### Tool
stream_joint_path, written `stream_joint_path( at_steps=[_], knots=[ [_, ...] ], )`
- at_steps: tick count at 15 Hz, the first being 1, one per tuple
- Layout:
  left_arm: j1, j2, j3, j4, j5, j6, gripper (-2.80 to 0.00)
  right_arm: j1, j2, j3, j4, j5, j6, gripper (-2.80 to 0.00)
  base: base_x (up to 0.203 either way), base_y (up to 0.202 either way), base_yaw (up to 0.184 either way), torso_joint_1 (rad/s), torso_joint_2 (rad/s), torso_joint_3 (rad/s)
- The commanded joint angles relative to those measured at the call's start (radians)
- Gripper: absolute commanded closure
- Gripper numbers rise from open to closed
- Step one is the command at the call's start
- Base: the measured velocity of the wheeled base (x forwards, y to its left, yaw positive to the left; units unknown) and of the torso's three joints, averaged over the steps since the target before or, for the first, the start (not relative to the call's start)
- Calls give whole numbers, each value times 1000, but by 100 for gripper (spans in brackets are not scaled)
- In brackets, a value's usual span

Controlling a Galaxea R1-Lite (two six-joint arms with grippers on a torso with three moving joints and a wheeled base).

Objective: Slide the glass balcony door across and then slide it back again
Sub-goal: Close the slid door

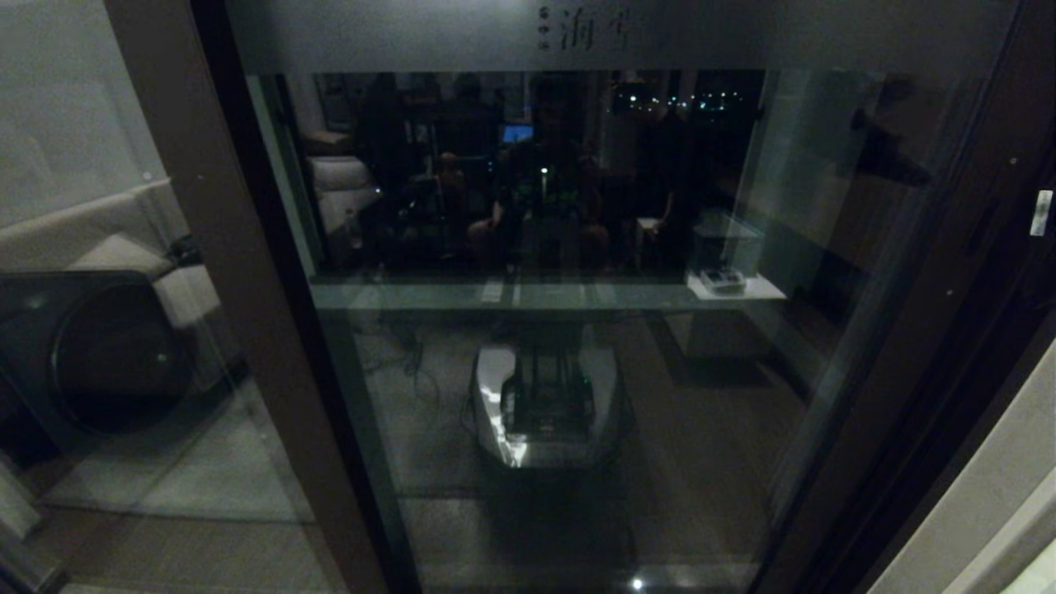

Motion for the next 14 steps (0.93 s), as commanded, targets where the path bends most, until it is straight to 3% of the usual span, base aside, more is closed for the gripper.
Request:
stream_joint_path(
  at_steps=[1,2,5,7,10,14],
  knots=[
    [0,1,0,2,0,0,0,97,-94,29,57,-54,-7,0,0,0,0,0,0,0],
    [0,1,0,2,0,0,0,132,-98,23,112,-123,-9,0,0,0,0,0,0,0],
    [0,1,0,0,0,0,0,147,-26,-14,167,-174,1,0,0,0,0,0,0,0],
    [0,1,0,1,0,0,0,124,21,-14,171,-178,39,0,0,0,0,0,0,0],
    [0,1,0,2,0,0,0,76,85,-123,173,-177,41,0,0,0,0,0,0,0],
    [0,1,0,0,0,0,0,37,110,-157,171,-167,31,0,0,0,0,0,0,0]
  ],
)
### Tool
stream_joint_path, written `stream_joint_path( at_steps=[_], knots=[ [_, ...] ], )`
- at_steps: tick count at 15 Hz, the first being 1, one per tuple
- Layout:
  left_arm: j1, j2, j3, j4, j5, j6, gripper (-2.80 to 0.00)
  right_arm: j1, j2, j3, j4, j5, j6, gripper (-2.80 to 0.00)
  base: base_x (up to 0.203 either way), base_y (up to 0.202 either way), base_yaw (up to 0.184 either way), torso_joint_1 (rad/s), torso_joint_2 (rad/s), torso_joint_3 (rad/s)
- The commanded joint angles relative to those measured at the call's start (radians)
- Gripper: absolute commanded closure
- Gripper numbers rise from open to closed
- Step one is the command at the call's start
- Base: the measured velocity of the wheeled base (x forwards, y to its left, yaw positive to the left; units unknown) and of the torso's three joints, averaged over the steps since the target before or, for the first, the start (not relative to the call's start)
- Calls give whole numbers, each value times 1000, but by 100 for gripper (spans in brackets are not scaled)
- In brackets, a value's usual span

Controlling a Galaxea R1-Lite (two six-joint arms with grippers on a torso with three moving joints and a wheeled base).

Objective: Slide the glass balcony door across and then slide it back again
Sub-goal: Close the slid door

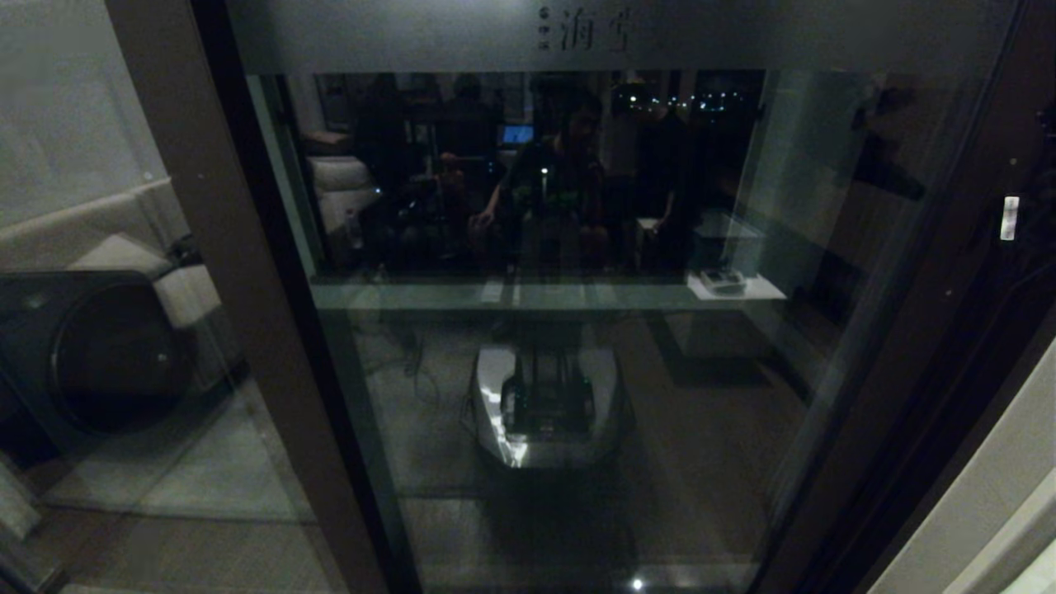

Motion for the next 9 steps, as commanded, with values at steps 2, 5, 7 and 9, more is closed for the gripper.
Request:
stream_joint_path(
  at_steps=[2,5,7,9],
  knots=[
    [0,1,0,2,0,0,0,-19,30,-12,0,36,3,0,0,0,0,0,0,0],
    [0,1,0,1,0,0,0,-18,73,-13,-21,78,9,0,0,0,0,0,0,0],
    [0,1,0,2,0,0,0,-17,112,-15,-79,78,9,0,0,0,0,0,0,0],
    [0,1,0,0,0,0,0,-11,116,-12,-99,79,20,0,0,0,0,0,0,0]
  ],
)
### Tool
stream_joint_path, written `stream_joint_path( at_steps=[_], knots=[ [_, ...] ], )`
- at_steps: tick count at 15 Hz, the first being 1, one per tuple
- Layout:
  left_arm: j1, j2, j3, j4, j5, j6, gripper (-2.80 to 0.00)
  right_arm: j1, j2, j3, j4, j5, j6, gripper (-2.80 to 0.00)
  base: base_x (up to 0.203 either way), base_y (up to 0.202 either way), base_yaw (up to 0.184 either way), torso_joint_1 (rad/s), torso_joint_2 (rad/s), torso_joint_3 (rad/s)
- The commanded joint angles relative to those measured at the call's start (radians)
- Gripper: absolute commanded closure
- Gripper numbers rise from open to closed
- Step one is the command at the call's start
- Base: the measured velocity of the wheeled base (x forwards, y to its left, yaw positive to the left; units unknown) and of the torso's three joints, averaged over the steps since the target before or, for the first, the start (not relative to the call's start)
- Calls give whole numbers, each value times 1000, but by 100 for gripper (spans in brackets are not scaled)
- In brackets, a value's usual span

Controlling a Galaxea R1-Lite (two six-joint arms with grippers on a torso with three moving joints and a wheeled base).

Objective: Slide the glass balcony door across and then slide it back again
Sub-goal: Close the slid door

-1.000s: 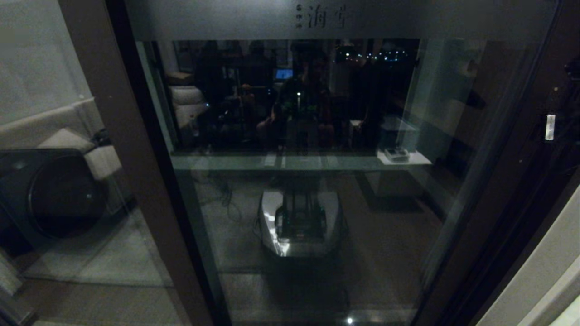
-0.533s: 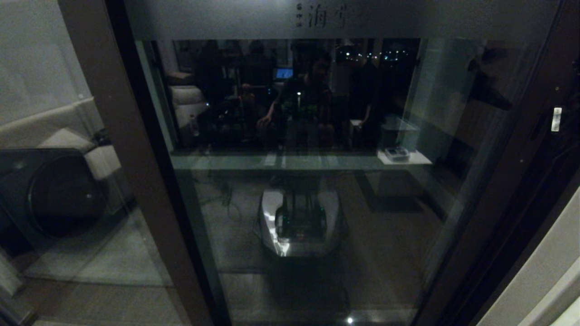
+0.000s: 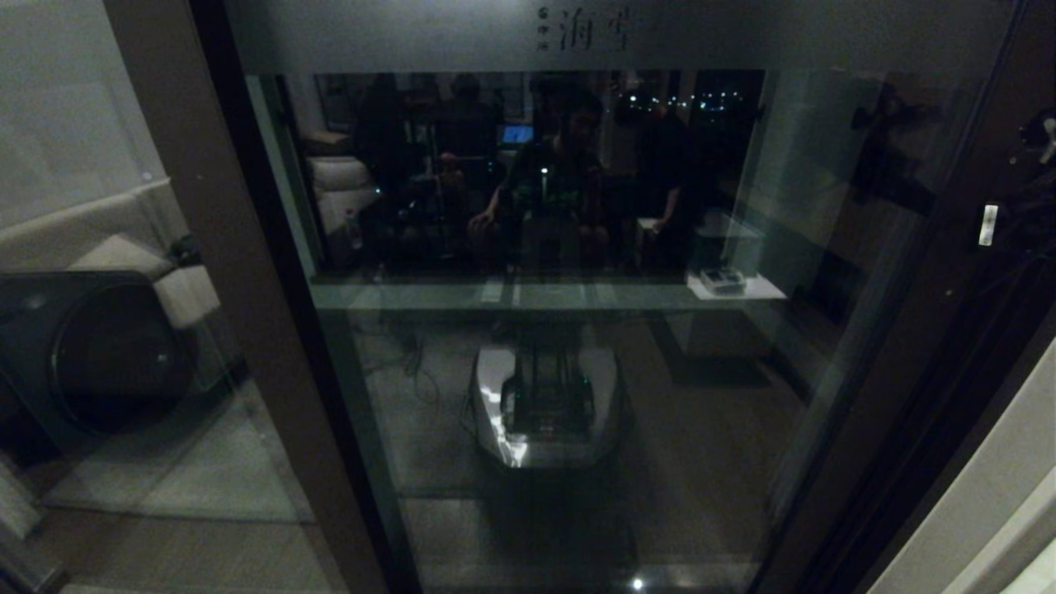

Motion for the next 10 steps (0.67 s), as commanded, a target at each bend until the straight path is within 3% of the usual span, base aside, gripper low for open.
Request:
stream_joint_path(
  at_steps=[1,10],
  knots=[
    [0,1,0,0,0,1,0,6,22,-1,-8,0,7,0,0,0,0,0,0,0],
    [0,1,0,1,0,1,0,6,87,-22,-113,32,6,0,0,0,0,0,0,0]
  ],
)
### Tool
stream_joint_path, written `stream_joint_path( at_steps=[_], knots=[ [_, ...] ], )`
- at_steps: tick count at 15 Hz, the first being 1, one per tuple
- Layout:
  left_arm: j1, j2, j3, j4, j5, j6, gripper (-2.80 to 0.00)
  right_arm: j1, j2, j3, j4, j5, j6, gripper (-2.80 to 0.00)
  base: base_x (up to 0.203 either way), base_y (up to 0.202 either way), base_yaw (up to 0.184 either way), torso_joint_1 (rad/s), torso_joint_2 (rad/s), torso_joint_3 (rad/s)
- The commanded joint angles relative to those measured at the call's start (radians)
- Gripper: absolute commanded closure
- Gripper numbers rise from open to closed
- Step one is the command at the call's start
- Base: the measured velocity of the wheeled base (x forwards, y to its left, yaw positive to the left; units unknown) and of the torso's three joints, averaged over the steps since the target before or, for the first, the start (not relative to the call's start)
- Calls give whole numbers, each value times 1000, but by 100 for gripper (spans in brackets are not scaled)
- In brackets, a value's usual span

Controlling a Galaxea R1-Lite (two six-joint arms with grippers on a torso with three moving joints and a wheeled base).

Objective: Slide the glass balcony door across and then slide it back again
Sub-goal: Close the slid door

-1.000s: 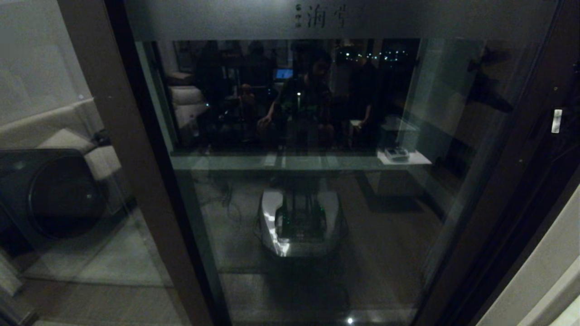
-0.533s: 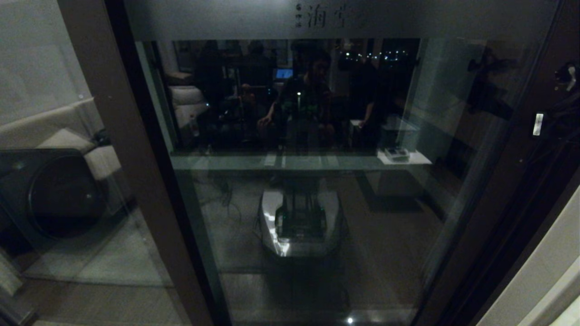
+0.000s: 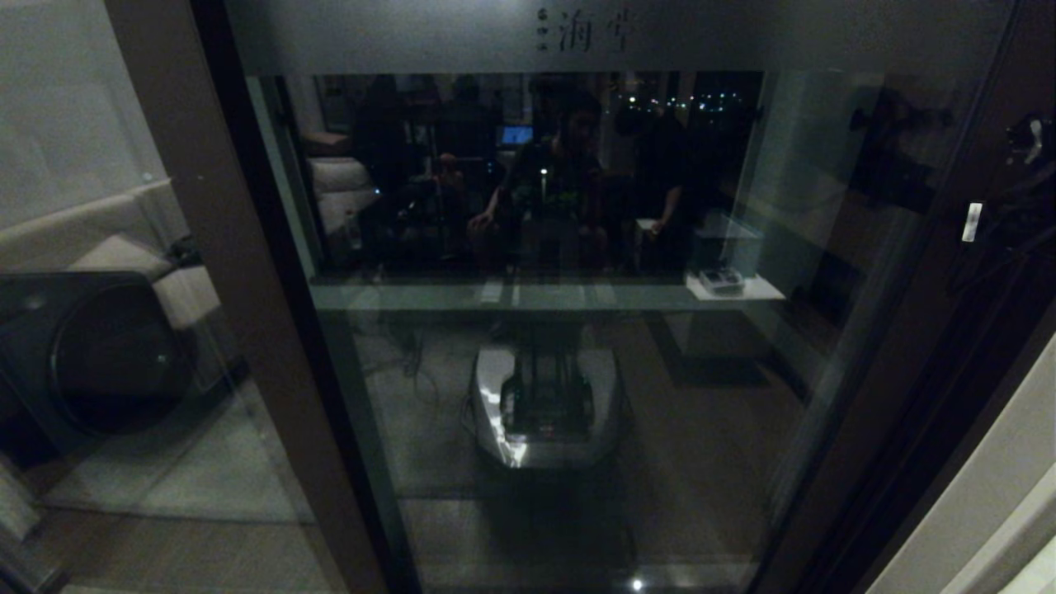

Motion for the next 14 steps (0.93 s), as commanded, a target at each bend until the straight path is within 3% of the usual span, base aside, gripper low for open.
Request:
stream_joint_path(
  at_steps=[1,4,14],
  knots=[
    [0,1,0,2,0,0,0,0,34,-8,-21,4,-1,0,0,0,0,0,0,0],
    [0,1,0,2,0,0,0,-3,87,-18,-119,-2,-1,0,0,0,0,0,0,0],
    [0,1,0,0,0,0,0,-8,77,-12,-119,-4,-1,0,0,0,0,0,0,0]
  ],
)
